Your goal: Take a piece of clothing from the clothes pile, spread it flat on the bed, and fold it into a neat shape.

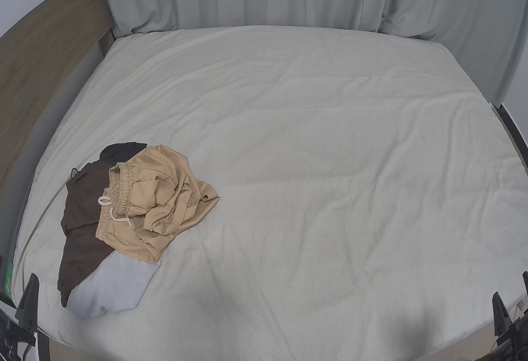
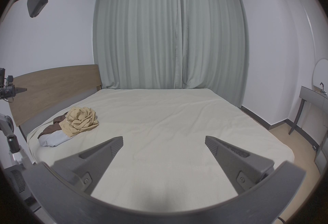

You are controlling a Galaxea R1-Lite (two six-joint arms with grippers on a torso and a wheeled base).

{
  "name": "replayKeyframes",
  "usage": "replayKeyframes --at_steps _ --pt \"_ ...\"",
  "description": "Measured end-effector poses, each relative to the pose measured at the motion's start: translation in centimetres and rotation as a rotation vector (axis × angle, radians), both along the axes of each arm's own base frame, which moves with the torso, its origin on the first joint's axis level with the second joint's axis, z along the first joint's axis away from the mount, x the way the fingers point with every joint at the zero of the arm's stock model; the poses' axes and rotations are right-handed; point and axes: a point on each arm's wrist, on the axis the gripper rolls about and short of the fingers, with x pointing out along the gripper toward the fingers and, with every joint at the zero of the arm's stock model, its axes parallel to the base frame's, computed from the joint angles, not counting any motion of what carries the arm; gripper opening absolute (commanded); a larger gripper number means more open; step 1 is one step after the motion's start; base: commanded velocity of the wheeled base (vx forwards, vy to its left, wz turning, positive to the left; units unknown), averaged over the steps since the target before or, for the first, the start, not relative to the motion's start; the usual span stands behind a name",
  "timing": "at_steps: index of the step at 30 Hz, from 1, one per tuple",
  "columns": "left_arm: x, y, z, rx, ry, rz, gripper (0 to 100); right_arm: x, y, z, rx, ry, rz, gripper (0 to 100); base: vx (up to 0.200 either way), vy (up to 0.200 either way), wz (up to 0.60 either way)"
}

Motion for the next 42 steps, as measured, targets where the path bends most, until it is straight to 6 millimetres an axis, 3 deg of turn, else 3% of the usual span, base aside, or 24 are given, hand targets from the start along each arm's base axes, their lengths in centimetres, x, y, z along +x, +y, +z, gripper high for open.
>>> replayKeyframes --at_steps 21,42 --pt "4.0 -0.3 4.3 -0.135 0.106 -0.129 100 0.0 0.0 0.0 -0.002 0.001 0.003 100 0.0 0.0 0.0" --pt "10.6 -1.0 5.5 -0.25 0.206 -0.237 100 0.0 0.0 0.0 -0.001 0.001 0.003 100 0.0 0.0 0.0"
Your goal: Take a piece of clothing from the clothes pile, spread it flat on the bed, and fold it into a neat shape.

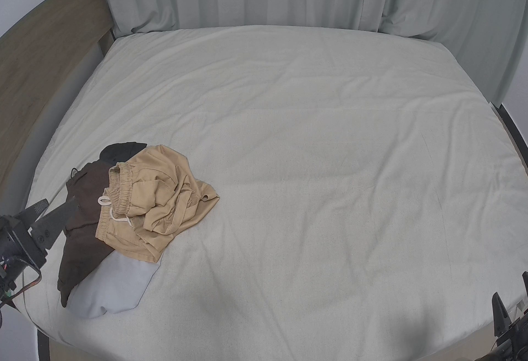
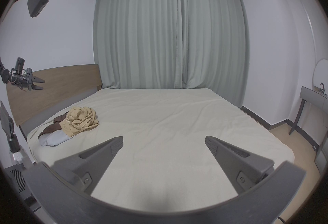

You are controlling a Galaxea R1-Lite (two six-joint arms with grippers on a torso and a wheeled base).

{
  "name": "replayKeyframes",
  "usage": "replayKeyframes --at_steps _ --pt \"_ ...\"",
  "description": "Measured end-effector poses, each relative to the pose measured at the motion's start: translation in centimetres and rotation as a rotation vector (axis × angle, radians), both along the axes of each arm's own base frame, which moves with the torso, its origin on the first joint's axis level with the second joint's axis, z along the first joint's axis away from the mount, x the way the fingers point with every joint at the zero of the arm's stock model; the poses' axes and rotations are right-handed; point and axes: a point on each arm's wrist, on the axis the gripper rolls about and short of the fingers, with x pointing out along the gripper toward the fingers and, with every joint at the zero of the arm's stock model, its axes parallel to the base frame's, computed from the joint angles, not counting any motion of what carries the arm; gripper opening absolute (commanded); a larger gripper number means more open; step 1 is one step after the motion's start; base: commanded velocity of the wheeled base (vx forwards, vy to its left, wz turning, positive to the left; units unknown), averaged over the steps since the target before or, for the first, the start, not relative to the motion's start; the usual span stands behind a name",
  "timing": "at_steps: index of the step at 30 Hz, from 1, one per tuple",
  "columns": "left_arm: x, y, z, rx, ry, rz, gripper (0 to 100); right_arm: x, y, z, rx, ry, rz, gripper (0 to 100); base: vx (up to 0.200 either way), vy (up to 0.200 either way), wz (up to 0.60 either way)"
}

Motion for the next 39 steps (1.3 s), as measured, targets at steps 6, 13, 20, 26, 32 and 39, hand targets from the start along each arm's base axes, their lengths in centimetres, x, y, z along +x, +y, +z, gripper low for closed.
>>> replayKeyframes --at_steps 6,13,20,26,32,39 --pt "1.5 -0.1 -0.1 0.003 0.031 -0.009 100 0.0 0.0 0.0 0.0 0.0 0.0 100 0.0 0.0 0.0" --pt "2.9 -0.2 -0.4 0.006 0.066 -0.018 100 0.0 0.0 0.0 0.0 0.0 0.0 100 0.0 0.0 0.0" --pt "4.4 0.2 -0.6 -0.012 0.062 -0.088 100 0.0 0.0 0.0 0.0 0.0 0.001 100 0.0 0.0 0.0" --pt "5.8 0.7 -1.1 -0.028 0.083 -0.123 100 0.0 0.0 0.0 0.0 0.0 0.002 100 0.0 0.0 0.0" --pt "7.1 1.3 -1.6 -0.037 0.097 -0.13 100 0.0 0.0 0.0 0.0 0.0 0.002 100 0.0 0.0 0.0" --pt "9.4 2.0 -2.1 -0.043 0.09 -0.131 100 0.0 0.0 0.0 -0.001 0.0 0.002 100 0.0 0.0 0.0"
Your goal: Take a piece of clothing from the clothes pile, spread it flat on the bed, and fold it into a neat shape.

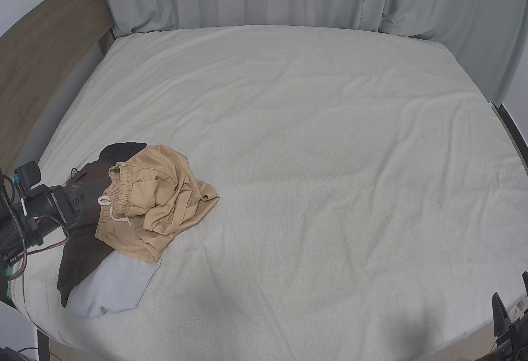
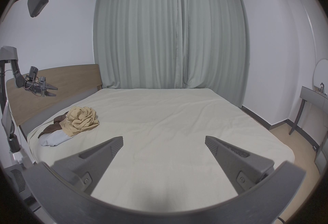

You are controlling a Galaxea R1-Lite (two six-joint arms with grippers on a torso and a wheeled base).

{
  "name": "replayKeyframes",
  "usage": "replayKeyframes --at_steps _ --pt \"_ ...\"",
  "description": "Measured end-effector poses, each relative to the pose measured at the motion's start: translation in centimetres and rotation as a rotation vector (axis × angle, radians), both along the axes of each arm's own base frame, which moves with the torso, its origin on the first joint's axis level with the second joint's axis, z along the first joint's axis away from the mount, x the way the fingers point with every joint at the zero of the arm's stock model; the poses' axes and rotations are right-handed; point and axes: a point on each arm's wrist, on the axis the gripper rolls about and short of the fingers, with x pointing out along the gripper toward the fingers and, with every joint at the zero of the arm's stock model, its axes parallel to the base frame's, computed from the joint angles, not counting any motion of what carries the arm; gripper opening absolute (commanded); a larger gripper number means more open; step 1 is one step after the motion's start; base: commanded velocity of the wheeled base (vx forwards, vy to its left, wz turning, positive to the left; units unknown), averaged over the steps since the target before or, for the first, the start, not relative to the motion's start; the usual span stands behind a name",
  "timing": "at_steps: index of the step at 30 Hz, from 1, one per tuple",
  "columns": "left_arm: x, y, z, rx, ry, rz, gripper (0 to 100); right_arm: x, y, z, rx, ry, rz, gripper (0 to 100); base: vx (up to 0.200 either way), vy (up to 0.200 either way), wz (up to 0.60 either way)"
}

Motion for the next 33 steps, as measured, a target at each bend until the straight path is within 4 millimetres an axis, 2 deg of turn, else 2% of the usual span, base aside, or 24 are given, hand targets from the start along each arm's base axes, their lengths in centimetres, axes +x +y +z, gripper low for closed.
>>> replayKeyframes --at_steps 23,33 --pt "8.9 2.1 -4.2 -0.018 0.066 0.015 100 0.0 0.0 0.0 0.005 0.0 0.0 100 0.0 0.0 0.0" --pt "11.6 2.6 -5.7 -0.023 0.097 0.016 100 0.0 0.0 0.0 0.006 0.0 -0.001 100 0.0 0.0 0.0"
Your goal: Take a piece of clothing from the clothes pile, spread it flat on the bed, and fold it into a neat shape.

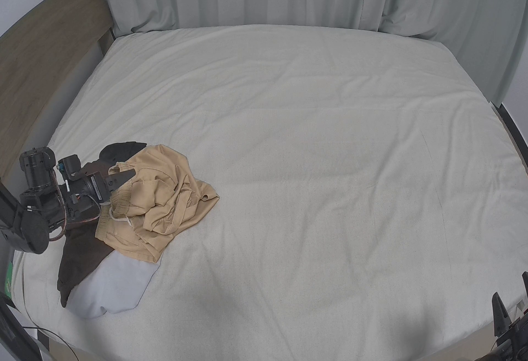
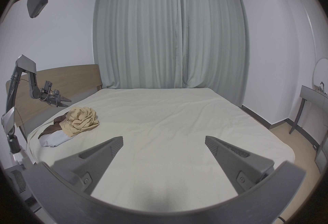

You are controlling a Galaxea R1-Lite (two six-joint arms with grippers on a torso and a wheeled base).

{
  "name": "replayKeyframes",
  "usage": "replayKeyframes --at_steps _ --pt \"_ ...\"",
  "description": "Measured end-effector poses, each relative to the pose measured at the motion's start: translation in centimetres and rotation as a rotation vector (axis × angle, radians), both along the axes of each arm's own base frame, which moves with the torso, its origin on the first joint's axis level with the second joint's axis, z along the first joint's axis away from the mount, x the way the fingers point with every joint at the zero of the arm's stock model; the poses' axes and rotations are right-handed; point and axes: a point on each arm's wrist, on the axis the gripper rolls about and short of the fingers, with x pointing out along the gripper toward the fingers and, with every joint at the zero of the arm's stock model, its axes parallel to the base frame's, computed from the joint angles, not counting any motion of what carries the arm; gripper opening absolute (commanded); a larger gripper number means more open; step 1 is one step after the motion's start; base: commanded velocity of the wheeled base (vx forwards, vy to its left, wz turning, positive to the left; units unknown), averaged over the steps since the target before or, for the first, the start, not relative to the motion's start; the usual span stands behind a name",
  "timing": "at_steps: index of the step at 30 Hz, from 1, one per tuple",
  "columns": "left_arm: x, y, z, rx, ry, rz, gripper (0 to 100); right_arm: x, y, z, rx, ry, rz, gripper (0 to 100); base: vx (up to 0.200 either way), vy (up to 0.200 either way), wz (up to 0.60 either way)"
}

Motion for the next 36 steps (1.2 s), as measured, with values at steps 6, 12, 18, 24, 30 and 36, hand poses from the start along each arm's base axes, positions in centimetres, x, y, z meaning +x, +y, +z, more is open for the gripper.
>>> replayKeyframes --at_steps 6,12,18,24,30,36 --pt "1.1 0.4 -0.7 0.002 -0.009 0.007 100 0.0 0.0 0.0 0.001 0.0 0.0 100 0.0 0.0 0.0" --pt "1.9 0.5 -1.6 -0.001 0.005 0.005 100 0.0 0.0 0.0 0.001 0.0 0.0 100 0.0 0.0 0.0" --pt "2.5 0.4 -2.4 -0.006 0.022 -0.003 100 0.0 0.0 0.0 0.001 0.0 0.0 100 0.0 0.0 0.0" --pt "3.0 -0.1 -3.0 -0.01 0.036 -0.022 100 0.0 0.0 0.0 0.001 0.0 -0.001 100 0.0 0.0 0.0" --pt "3.4 -0.7 -3.3 -0.012 0.041 -0.038 100 0.0 0.0 0.0 0.002 0.0 -0.001 100 0.0 0.0 0.0" --pt "3.8 -0.9 -3.4 -0.012 0.039 -0.044 100 0.0 0.0 0.0 0.002 0.0 -0.001 100 0.0 0.0 0.0"
